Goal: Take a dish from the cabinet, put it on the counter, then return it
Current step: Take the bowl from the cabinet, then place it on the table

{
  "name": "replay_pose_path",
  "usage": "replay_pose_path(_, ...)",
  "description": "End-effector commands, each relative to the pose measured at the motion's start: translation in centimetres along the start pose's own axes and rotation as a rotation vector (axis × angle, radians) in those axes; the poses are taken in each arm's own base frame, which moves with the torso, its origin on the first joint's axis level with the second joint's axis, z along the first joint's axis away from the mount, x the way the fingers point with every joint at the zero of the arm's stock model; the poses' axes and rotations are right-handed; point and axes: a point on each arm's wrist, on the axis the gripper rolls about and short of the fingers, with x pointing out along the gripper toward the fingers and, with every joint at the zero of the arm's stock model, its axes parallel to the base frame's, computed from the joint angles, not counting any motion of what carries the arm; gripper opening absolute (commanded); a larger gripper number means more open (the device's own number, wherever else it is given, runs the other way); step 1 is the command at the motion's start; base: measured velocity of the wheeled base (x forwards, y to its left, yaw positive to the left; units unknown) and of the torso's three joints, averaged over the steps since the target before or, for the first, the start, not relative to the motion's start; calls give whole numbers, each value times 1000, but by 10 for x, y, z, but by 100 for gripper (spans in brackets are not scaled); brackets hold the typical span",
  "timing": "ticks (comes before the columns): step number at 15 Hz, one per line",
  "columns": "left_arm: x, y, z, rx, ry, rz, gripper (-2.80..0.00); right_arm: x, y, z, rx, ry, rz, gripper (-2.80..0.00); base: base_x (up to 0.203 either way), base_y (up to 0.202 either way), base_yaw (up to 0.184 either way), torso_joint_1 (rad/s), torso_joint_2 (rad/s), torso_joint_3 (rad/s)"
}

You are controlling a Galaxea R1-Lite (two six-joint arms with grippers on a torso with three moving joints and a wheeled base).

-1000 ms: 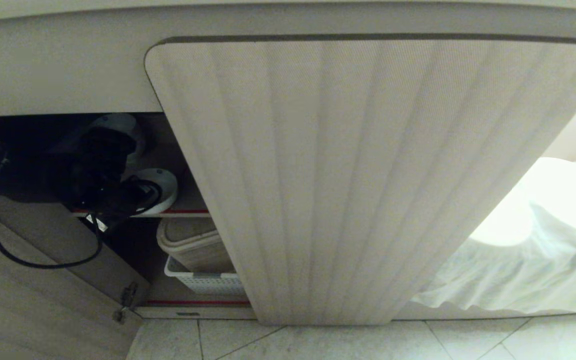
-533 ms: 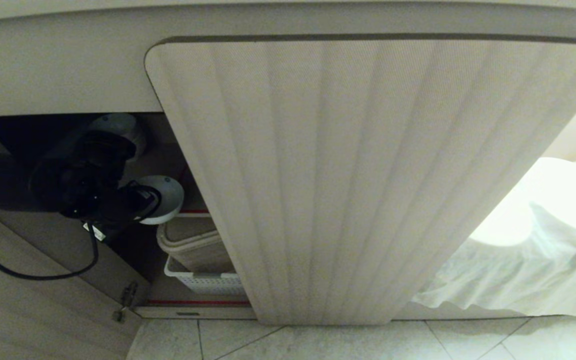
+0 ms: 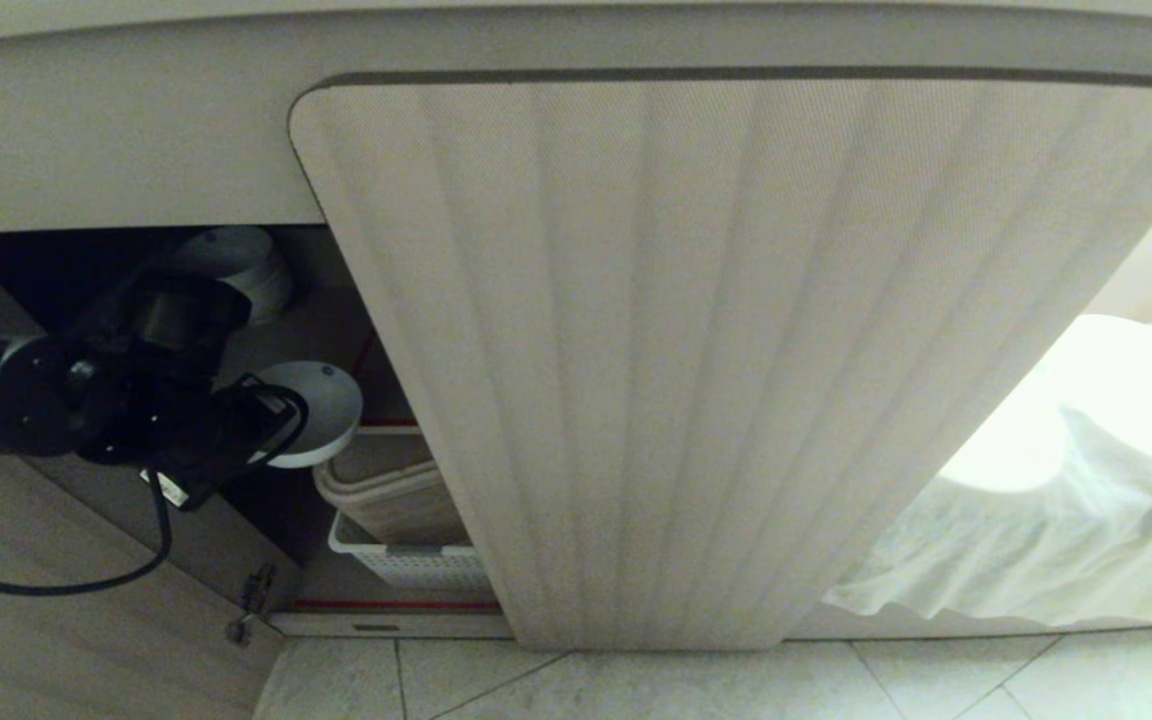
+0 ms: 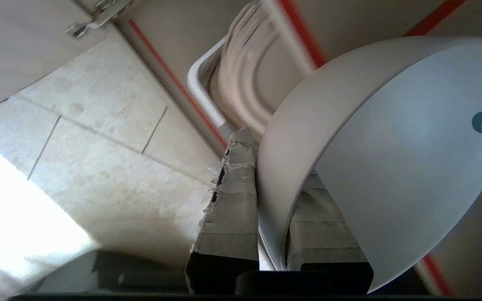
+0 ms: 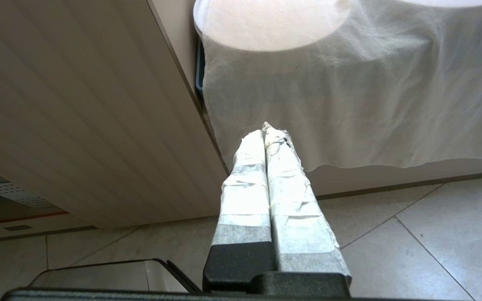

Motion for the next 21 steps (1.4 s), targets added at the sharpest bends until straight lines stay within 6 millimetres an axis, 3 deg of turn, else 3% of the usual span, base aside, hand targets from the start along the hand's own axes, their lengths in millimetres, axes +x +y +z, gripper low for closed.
replay_pose_path(1,-17,8,-4,-3,-4,-16,-280,0,0,0,1,-1,0,-280,0,0,0,0,0,0)
replay_pose_path(5,-35,25,-14,3,13,-23,-280,0,0,0,1,-1,0,-280,0,0,0,0,0,0)
replay_pose_path(8,-51,44,-33,17,49,-20,-280,0,0,0,1,-1,0,-280,0,0,0,0,0,0)
replay_pose_path(15,-101,92,-67,67,130,-59,-280,0,0,0,1,-1,0,-280,0,0,0,0,0,0)
replay_pose_path(21,-123,133,-78,47,183,-46,-280,0,0,0,1,-1,0,-280,0,0,0,0,0,0)
